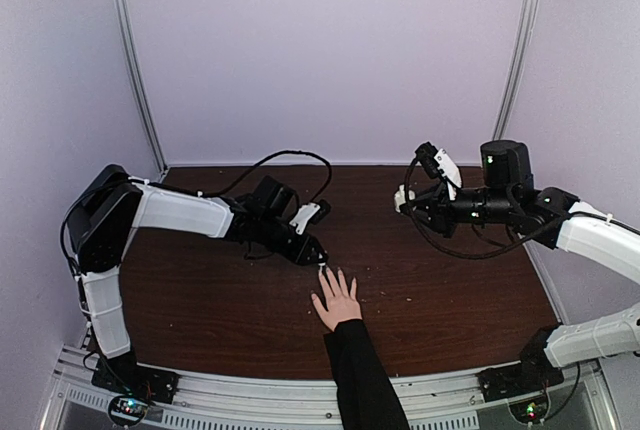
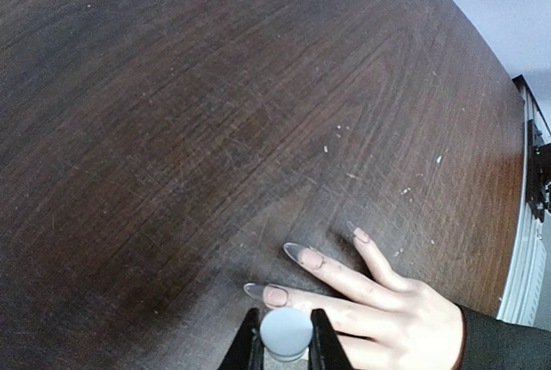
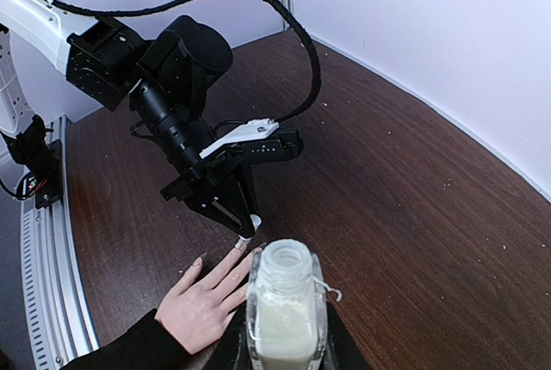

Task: Paint the nails
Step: Paint the nail with the hand.

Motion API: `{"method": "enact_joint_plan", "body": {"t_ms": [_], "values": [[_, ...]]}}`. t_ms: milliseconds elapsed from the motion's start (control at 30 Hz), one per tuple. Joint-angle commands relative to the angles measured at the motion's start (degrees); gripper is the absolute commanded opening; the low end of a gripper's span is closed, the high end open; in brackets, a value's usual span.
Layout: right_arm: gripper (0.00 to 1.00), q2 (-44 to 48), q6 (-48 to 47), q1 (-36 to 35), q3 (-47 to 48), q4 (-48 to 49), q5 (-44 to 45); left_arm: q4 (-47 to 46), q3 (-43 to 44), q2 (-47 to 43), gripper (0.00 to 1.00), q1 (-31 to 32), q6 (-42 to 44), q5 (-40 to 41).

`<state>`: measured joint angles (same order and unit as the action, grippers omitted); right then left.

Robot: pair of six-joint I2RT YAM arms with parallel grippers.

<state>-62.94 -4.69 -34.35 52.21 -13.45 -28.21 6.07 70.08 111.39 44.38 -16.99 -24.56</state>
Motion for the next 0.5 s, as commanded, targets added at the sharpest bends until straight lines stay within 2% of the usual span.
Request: {"method": "enact_joint_plan", "body": {"t_ms": [0,467], "values": [[0.00,1.51,0.03,0.36,-0.43,1.28,1.01,-1.27,1.88,1.40,0.00,0.26,0.81,-0.10],[0.00,1.50,0.03,0.34,-0.53,1.38,1.05,-1.36,2.16,1.97,0.00,0.26,0.65,0.10]]}}
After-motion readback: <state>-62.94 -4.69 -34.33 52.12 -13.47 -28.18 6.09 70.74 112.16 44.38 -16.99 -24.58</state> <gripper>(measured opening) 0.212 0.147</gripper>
